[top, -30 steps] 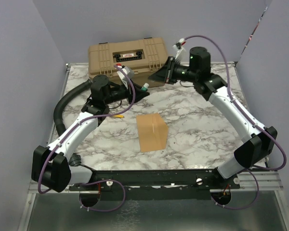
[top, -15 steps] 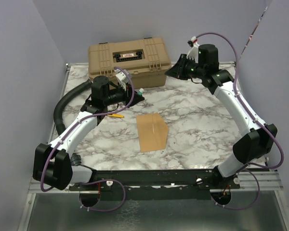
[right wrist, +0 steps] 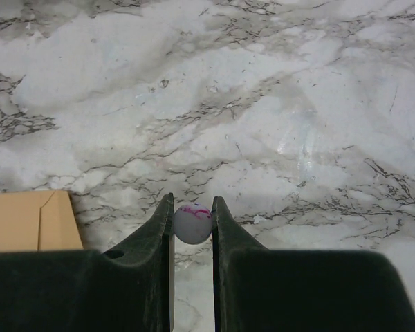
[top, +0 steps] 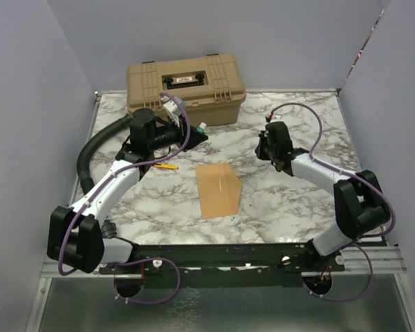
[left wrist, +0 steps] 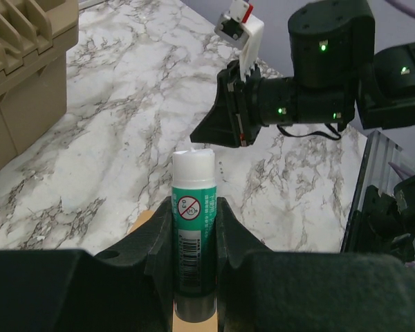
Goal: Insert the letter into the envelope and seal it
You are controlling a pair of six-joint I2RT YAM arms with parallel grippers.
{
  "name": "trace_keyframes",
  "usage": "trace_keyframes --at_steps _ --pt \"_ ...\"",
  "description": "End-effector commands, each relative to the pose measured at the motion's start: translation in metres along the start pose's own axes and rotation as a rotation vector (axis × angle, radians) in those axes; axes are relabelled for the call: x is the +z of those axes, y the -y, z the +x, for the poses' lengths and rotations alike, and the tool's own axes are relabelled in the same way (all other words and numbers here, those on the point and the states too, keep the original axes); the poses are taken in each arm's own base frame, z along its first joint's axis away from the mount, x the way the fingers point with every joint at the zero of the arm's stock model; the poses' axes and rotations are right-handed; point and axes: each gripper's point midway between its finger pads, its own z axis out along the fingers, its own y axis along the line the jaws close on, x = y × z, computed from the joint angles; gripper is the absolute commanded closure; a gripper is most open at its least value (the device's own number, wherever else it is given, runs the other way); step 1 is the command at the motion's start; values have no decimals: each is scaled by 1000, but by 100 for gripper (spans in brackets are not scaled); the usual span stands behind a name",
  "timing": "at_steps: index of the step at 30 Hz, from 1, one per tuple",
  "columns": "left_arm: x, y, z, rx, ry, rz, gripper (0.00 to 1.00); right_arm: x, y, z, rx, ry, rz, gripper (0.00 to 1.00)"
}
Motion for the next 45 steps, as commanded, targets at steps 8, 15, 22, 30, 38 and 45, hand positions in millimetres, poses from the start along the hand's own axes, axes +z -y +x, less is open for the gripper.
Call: trace_keyframes --at_steps 8,15,22,30,38,45 --pt "2 2 -12 -14 39 -6 100 26 12 30 -64 176 122 99" --pt "1 6 -13 -14 38 10 100 25 5 49 -92 222 100 99" --pt "0 6 -13 -13 41 7 100 28 7 59 -52 198 112 72" --pt "-1 5 -10 -12 44 3 100 18 -2 51 -27 187 77 50" --pt "-3 8 -16 -15 65 -2 100 -12 -20 5 61 197 46 34" --pt "-5 17 -28 -17 101 27 100 -67 -75 -61 93 222 -208 26"
